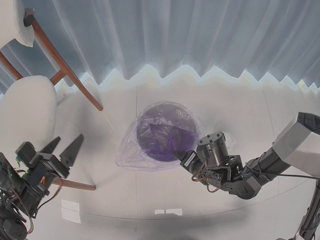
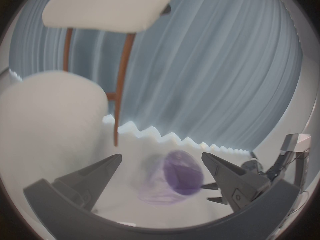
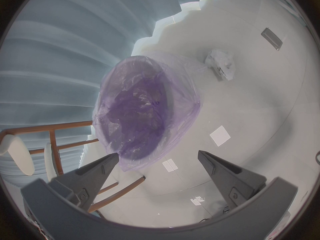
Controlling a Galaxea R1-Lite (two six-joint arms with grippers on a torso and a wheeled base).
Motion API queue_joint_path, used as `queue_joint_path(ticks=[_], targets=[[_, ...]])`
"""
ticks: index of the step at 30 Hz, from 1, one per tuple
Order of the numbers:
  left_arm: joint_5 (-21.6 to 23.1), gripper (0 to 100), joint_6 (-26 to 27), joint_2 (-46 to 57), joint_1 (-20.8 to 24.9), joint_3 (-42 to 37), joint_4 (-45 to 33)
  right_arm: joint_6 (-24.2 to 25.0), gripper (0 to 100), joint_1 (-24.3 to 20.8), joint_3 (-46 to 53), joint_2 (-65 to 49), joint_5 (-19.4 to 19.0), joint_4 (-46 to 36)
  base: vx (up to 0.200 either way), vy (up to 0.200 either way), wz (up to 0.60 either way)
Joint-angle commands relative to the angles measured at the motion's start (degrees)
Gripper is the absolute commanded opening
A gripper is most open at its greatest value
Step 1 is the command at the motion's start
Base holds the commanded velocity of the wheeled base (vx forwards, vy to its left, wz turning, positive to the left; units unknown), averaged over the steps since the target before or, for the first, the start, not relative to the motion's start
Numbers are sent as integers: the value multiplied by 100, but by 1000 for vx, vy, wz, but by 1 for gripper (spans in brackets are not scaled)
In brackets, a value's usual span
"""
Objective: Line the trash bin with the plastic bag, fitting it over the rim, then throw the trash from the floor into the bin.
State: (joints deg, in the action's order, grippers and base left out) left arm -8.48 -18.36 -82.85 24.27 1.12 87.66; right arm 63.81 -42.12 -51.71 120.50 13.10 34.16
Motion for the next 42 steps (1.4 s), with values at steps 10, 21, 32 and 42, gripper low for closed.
queue_joint_path(ticks=[10, 21, 32, 42], targets=[[347, 100, 1282, 6544, -2014, -112, -5760, 194, 100, 55, -594, 254, 8, -753, 0, 0, 0], [980, 100, 2214, 7784, -2058, -77, -8652, 176, 100, 19, -621, 184, 8, -682, 0, 0, 0], [-22, 100, 1845, 8285, -2445, -51, -8678, 308, 100, -130, -471, -45, -1, -726, 0, 0, 0], [-1314, 100, 1010, 8285, -2445, -59, -8652, 1011, 100, -130, -700, 175, 8, -718, 0, 0, 0]])
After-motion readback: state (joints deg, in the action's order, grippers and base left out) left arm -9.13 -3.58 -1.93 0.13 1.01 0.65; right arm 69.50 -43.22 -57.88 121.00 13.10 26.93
